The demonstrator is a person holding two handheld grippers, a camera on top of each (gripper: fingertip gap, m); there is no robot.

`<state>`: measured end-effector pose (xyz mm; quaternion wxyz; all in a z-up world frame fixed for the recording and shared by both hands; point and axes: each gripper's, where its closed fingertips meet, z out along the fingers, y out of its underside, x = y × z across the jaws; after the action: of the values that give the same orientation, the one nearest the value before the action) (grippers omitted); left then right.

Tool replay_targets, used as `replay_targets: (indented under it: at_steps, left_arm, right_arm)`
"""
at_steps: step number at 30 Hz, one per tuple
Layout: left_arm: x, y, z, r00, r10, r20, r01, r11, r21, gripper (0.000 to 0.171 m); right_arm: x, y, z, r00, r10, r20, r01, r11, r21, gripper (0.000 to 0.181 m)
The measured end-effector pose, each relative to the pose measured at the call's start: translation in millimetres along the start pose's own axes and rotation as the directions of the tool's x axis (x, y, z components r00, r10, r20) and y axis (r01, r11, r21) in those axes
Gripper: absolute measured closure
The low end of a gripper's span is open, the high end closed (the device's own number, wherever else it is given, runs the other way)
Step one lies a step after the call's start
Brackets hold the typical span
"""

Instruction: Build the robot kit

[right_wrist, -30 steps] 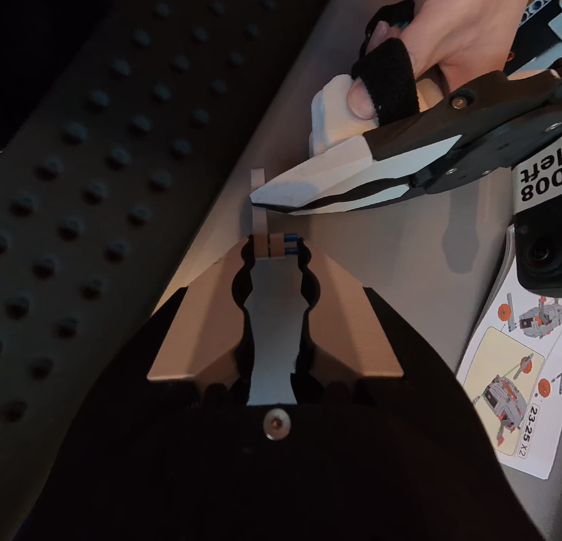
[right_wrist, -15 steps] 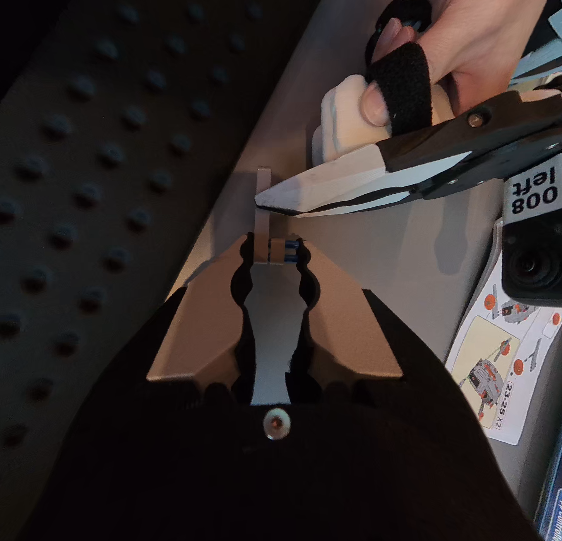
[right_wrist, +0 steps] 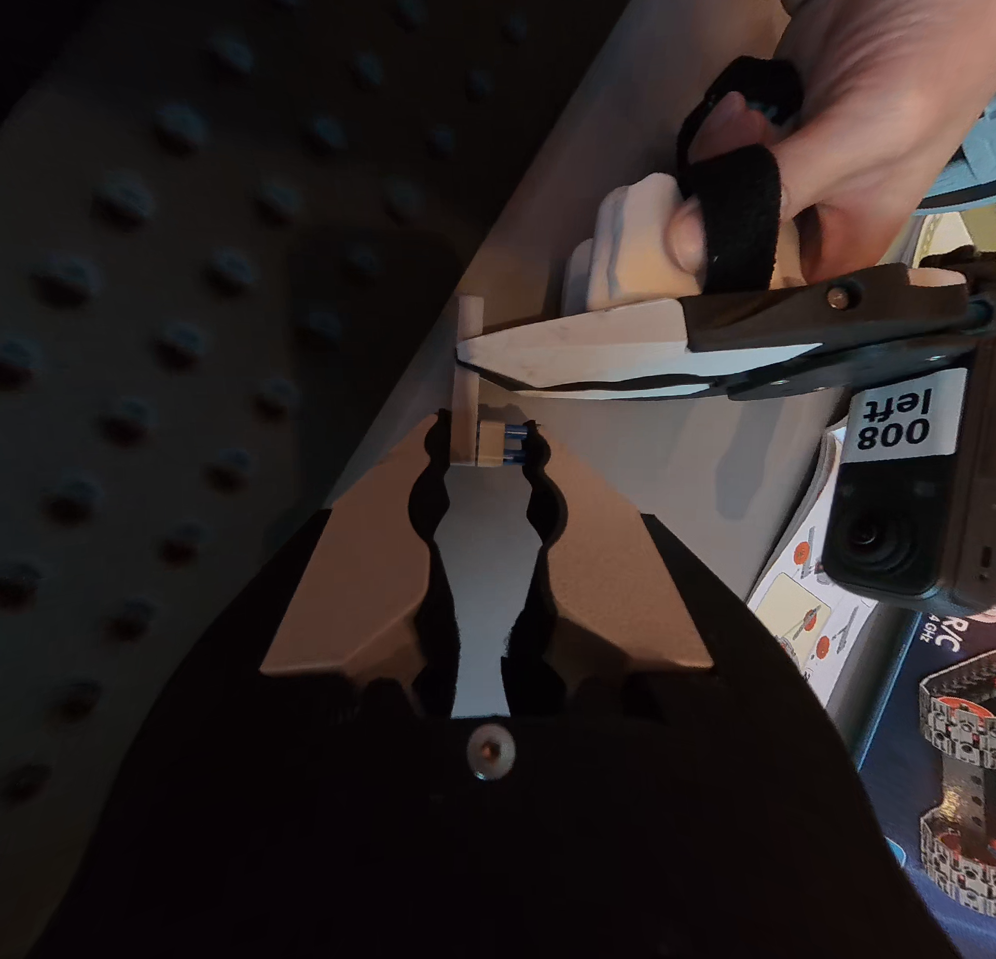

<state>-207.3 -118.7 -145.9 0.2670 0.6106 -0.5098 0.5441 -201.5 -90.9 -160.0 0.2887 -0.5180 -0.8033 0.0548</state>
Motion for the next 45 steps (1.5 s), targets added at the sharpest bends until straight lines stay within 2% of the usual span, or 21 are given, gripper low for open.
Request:
replay_targets:
  at_steps: [4, 6, 8, 11, 12, 14, 17, 19, 24, 27, 32, 35, 36, 37, 40, 43, 45]
  left_arm:
    - [-2.0, -6.4, -5.6, 1.0, 0.015, 0.023, -0.016, 0.999, 0.042, 0.165]
    - [-4.0, -19.1, -16.5, 0.997, 0.035, 0.064, -0.043, 0.992, 0.12, 0.166]
    - [-0.5, -33.3, -31.9, 0.993, 0.067, 0.098, -0.088, 0.971, 0.221, 0.165]
    - [1.7, -55.4, -56.3, 0.98, 0.089, 0.179, -0.153, 0.911, 0.384, 0.145]
    - [4.6, -62.8, -62.0, 0.978, 0.097, 0.186, -0.17, 0.887, 0.43, 0.142]
    - [14.6, -75.0, -69.9, 0.982, 0.117, 0.147, -0.176, 0.841, 0.511, 0.147]
    - [15.1, -89.3, -80.4, 0.982, 0.118, 0.147, -0.183, 0.778, 0.601, 0.157]
    - [20.8, -92.6, -81.7, 0.981, 0.142, 0.13, -0.192, 0.759, 0.622, 0.164]
    - [23.1, -92.4, -82.3, 0.984, 0.126, 0.123, -0.176, 0.755, 0.632, 0.151]
    - [17.5, -91.8, -85.7, 0.979, 0.1, 0.18, -0.193, 0.752, 0.63, 0.143]
    - [21.7, -91.5, -93.0, 0.969, 0.105, 0.222, -0.227, 0.731, 0.643, 0.14]
    - [24.1, -96.9, -96.2, 0.954, 0.122, 0.273, -0.278, 0.698, 0.66, 0.144]
    - [25.6, -97.7, -93.6, 0.954, 0.134, 0.269, -0.283, 0.699, 0.657, 0.158]
    - [25.6, -98.1, -91.4, 0.955, 0.136, 0.262, -0.279, 0.702, 0.655, 0.166]
    - [24.3, -98.0, -91.8, 0.973, 0.113, 0.199, -0.22, 0.706, 0.674, 0.166]
    - [37.0, -98.5, -93.4, 0.989, 0.133, 0.069, -0.142, 0.689, 0.711, 0.166]
    - [50.6, -98.6, -94.0, 0.983, 0.184, 0.02, -0.141, 0.677, 0.722, 0.167]
  right_arm:
    - [4.4, 5.7, 0.2, 0.995, 0.095, 0.02, -0.096, 0.995, 0.021, 0.156]
    - [16.1, 16.3, -4.2, 0.991, 0.13, -0.028, -0.13, 0.991, 0.017, 0.156]
    - [31.2, 23.5, -11.9, 0.965, 0.251, -0.07, -0.247, 0.967, 0.067, 0.156]
    - [55.6, 34.9, -28.1, 0.902, 0.388, -0.189, -0.362, 0.918, 0.16, 0.156]
    - [62.0, 38.9, -33.3, 0.881, 0.412, -0.233, -0.381, 0.909, 0.171, 0.156]
    - [74.1, 47.4, -42.8, 0.836, 0.43, -0.34, -0.393, 0.903, 0.175, 0.156]
    - [82.7, 48.8, -50.7, 0.789, 0.46, -0.408, -0.411, 0.888, 0.205, 0.156]
    - [86.5, 52.3, -51.2, 0.762, 0.475, -0.439, -0.429, 0.879, 0.206, 0.156]
    - [92.0, 52.9, -50.2, 0.749, 0.441, -0.495, -0.409, 0.895, 0.179, 0.155]
    - [93.7, 52.6, -50.4, 0.746, 0.421, -0.517, -0.392, 0.904, 0.171, 0.155]
    - [101.2, 61.2, -59.5, 0.703, 0.383, -0.599, -0.38, 0.914, 0.139, 0.156]
    - [104.2, 54.8, -62.8, 0.685, 0.436, -0.584, -0.389, 0.896, 0.213, 0.156]
    - [106.3, 54.1, -64.7, 0.673, 0.447, -0.589, -0.392, 0.891, 0.228, 0.156]
    - [107.5, 54.2, -65.4, 0.666, 0.459, -0.588, -0.399, 0.885, 0.238, 0.156]
    - [107.0, 53.3, -64.2, 0.663, 0.502, -0.556, -0.419, 0.864, 0.28, 0.155]
    - [109.9, 43.3, -74.0, 0.648, 0.558, -0.519, -0.392, 0.828, 0.402, 0.155]
    - [110.1, 34.3, -83.9, 0.651, 0.574, -0.497, -0.344, 0.807, 0.48, 0.149]
